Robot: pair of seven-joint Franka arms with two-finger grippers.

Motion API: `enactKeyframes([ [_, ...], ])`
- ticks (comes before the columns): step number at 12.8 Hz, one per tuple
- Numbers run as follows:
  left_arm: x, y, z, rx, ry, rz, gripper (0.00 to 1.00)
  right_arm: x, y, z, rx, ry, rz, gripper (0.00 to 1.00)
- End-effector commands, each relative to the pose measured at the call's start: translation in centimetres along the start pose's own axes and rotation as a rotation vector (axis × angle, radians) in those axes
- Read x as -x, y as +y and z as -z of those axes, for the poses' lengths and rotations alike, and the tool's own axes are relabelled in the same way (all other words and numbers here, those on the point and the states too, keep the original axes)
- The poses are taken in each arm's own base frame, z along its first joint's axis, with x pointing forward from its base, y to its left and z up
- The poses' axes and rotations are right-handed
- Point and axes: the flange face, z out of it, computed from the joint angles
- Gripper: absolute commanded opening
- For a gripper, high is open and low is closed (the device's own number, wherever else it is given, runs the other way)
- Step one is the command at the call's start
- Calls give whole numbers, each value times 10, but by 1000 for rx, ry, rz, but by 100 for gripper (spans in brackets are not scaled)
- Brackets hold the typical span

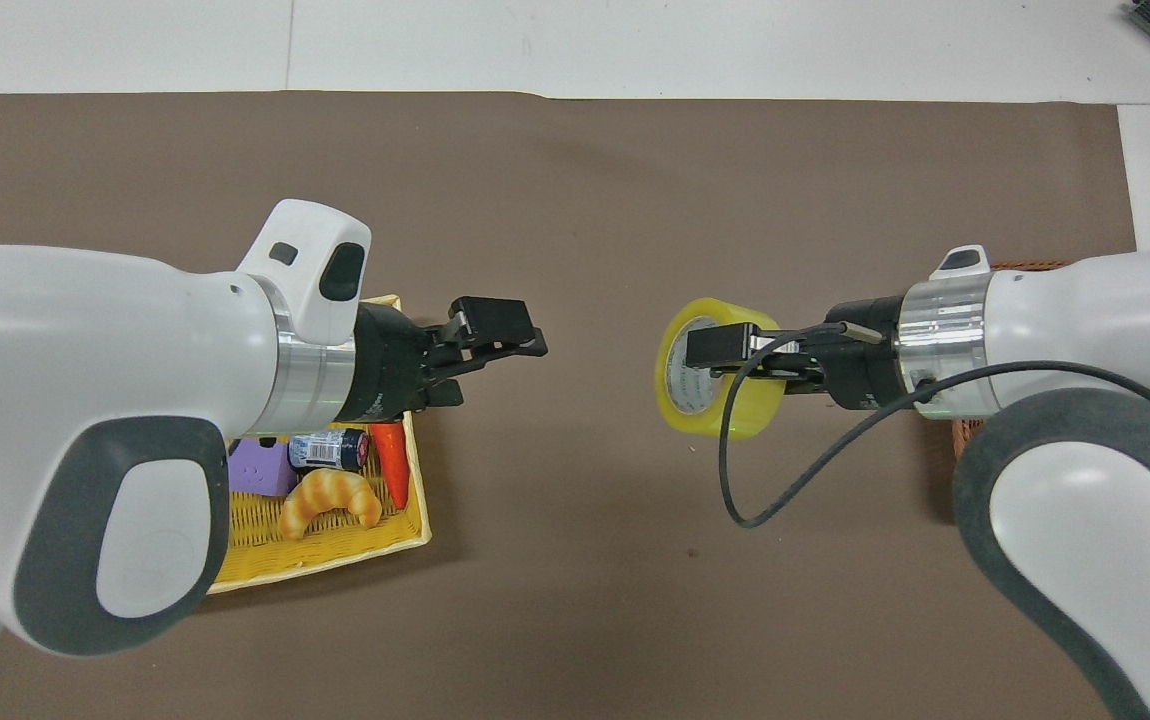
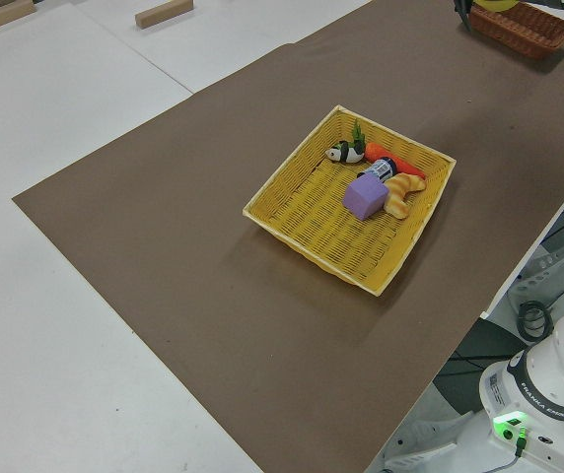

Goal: Move tape to another basket
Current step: 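Move the tape over the wicker basket while the left gripper withdraws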

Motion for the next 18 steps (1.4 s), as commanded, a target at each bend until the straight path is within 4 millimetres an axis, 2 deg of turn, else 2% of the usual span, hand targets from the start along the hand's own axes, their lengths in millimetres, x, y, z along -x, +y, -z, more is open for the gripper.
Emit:
enactKeyframes([
  [1, -21, -32, 13, -166, 56, -14, 100, -8, 23, 51, -33, -16, -17, 0],
  [4, -48, -77, 34, -292, 69, 10, 100, -14, 91, 103, -24, -53, 39, 0],
  [6, -72, -108, 55, -366, 108, -68, 100, -16, 144, 144, 100, -8, 70, 0],
  [7, -83, -126, 65, -382, 96, -129, 100, -19, 158, 152, 119, 16, 58, 0],
  [9, -107, -169, 91, -424, 87, -242, 100, -35, 206, 165, 127, 84, 7, 0],
  [11, -116, -191, 106, -495, 72, -317, 100, -50, 263, 165, 163, 89, 24, 0],
  [12, -118, -195, 111, -562, 54, -365, 100, -55, 283, 163, 220, 101, 29, 0],
  [13, -118, -195, 117, -609, 37, -417, 100, -56, 298, 164, 312, 87, 48, 0],
  [14, -120, -189, 129, -620, 39, -444, 100, -57, 303, 163, 395, 58, 81, 0],
  [17, -138, -175, 141, -658, -19, -430, 100, -71, 303, 138, 619, -7, 200, 0],
  [18, -138, -174, 142, -655, -16, -434, 100, -76, 294, 131, 705, -26, 260, 0],
])
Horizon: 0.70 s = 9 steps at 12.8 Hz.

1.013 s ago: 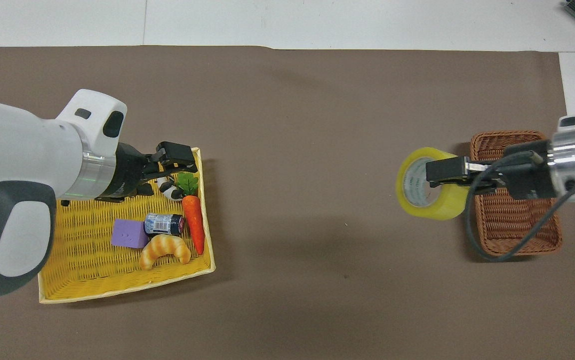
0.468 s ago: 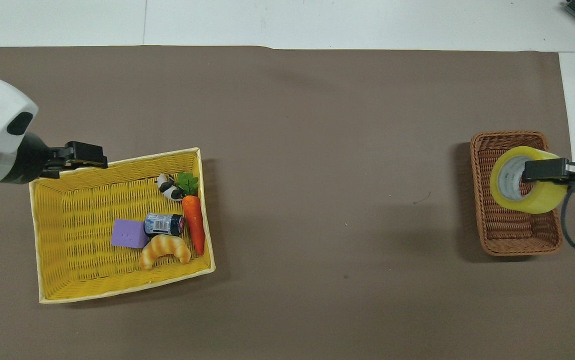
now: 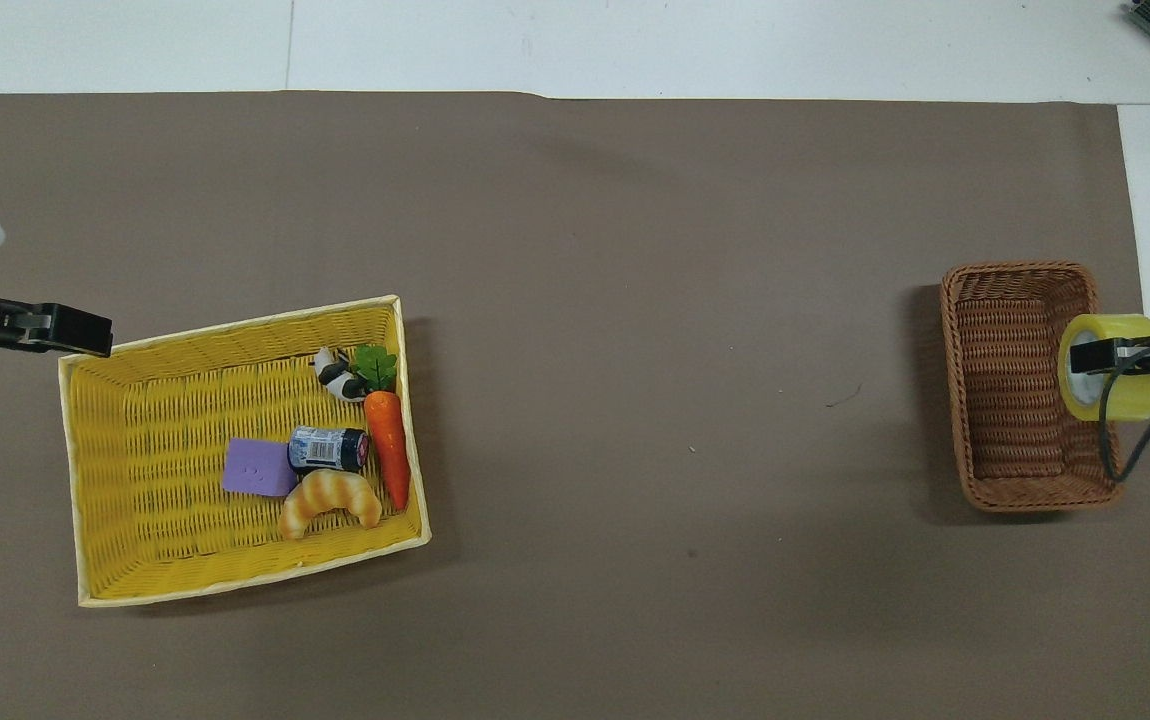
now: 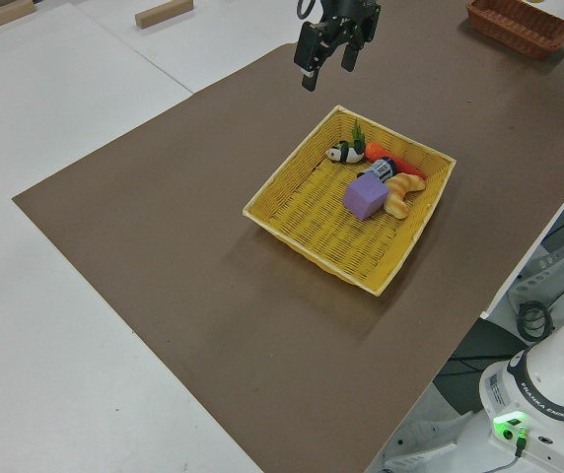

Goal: Move tape to another basket
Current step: 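Lower the tape into the wicker basket and open the right gripper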

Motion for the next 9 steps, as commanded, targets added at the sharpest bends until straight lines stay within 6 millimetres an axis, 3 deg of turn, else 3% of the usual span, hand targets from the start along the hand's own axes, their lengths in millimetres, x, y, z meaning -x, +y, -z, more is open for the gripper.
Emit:
enactKeyframes([
  [1, -15, -2, 3, -17, -31, -30, 100, -14, -29, -8, 204, -35, 165, 0],
  [5, -13, -5, 7, -16, -19, -16, 100, -28, -25, -52, 395, -122, 303, 0],
  [7, -9, -31, 12, -5, -2, 29, 100, -33, -33, -79, 398, -148, 278, 0],
  [9, -6, -34, 19, 60, 24, 42, 100, -37, -43, -89, 406, -145, 250, 0],
])
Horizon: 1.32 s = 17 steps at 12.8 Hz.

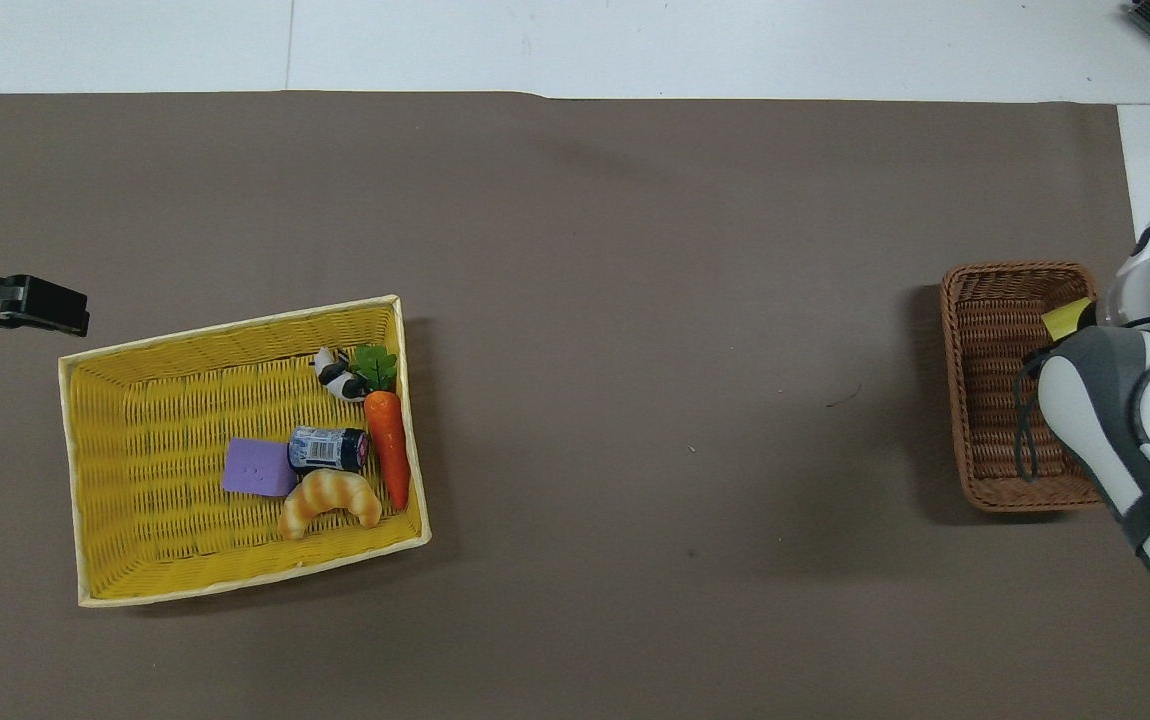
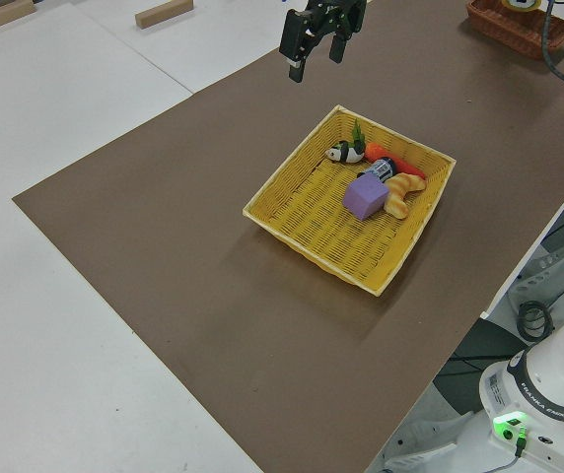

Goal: Move tape to another basket
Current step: 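Lower the tape into the wicker basket and open the right gripper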

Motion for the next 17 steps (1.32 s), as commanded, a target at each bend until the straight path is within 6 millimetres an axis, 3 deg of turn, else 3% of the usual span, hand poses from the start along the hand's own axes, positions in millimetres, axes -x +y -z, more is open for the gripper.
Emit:
enactKeyframes([
  [1, 4, -14, 15, 47, 28, -12, 100, -6, -9, 3, 48, 0, -21, 0],
  [3, 5, -15, 18, 45, 33, -84, 100, -11, -12, -15, 45, -12, -16, 0],
  [6, 8, -16, 20, 46, 33, -75, 100, -11, -16, -23, 39, -19, -11, 0],
  [7, 7, -14, 19, 46, 31, -78, 100, -10, -16, -25, 37, -24, -9, 12],
  [8, 8, -14, 20, 45, 28, -80, 100, -10, -18, -26, 34, -28, -5, 52],
  [9, 11, -17, 19, 40, 13, -76, 100, -11, -19, -25, 24, -25, -6, 100],
  [13, 11, -20, 21, 37, 28, -70, 100, -11, -25, -12, -77, -20, -67, 100],
  [17, 10, -19, 21, 37, 28, -71, 100, -11, -31, 31, -199, 2, -170, 100],
])
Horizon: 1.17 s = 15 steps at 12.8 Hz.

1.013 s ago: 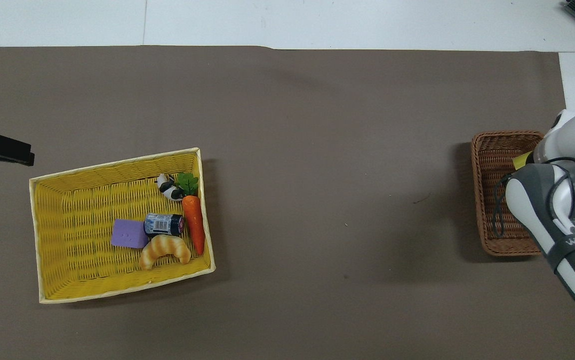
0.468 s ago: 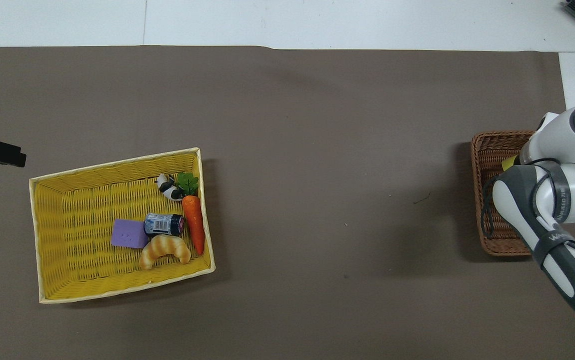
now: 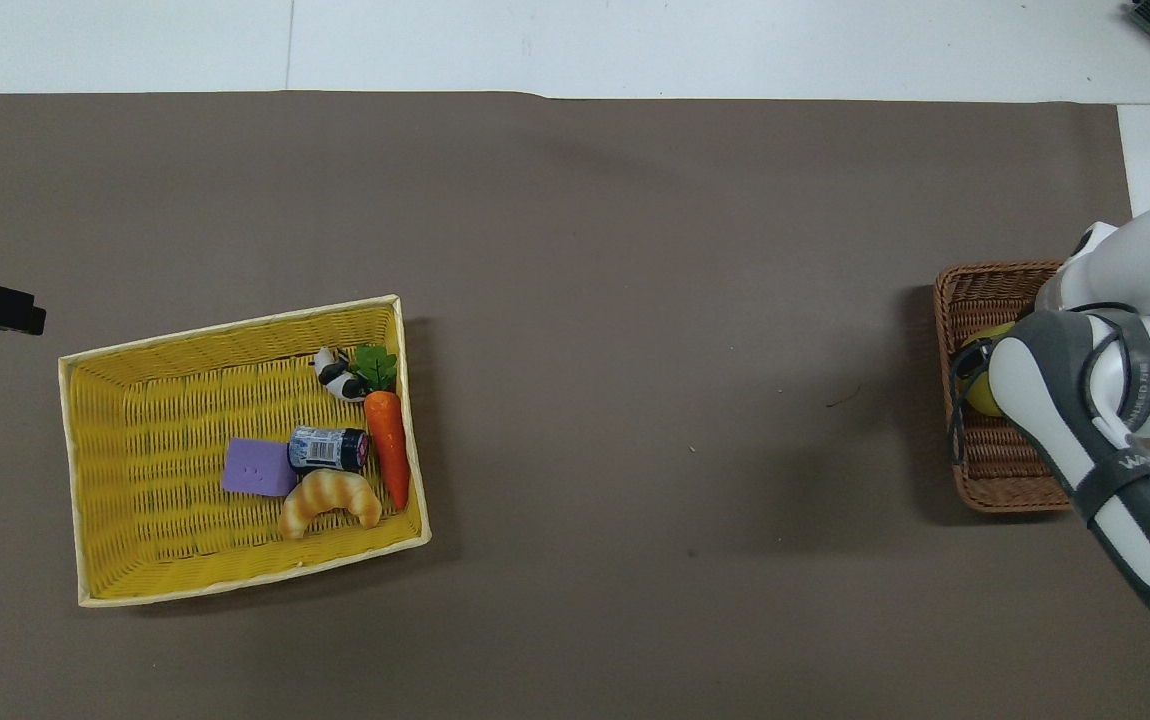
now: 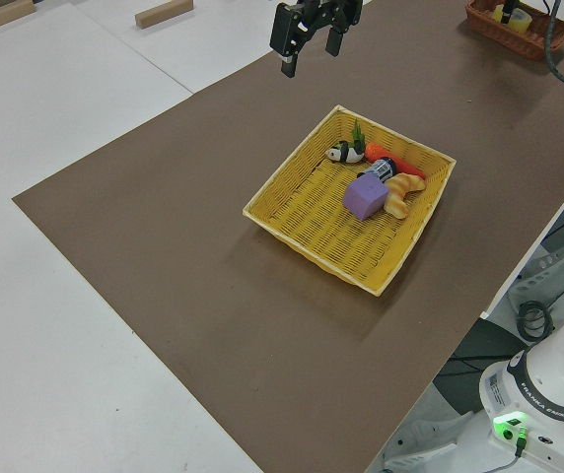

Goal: Move tape to another basket
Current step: 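Lower the tape into the wicker basket and open the right gripper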

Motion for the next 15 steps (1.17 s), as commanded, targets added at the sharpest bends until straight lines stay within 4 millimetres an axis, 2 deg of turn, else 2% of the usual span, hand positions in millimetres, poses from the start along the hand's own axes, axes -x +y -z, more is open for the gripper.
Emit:
enactKeyframes([
  [1, 4, -4, 5, 6, -4, -6, 100, 10, -6, 43, -55, 44, -83, 100],
  [3, 4, -5, 6, 6, -2, -4, 100, 19, -11, 75, -69, 97, -152, 100],
  [8, 4, -4, 6, 6, -2, -6, 100, 36, -53, 155, -73, 170, -286, 100],
  [10, 4, -4, 6, 6, -2, -6, 100, 43, -92, 172, -72, 164, -313, 100],
  [13, 4, -5, 5, 6, -4, -4, 100, 47, -152, 186, -78, 165, -380, 100],
  [14, 4, -4, 6, 6, -2, -6, 100, 47, -167, 194, -83, 177, -393, 100],
  [15, 4, -4, 6, 6, -2, -6, 100, 46, -172, 212, -91, 205, -402, 100],
])
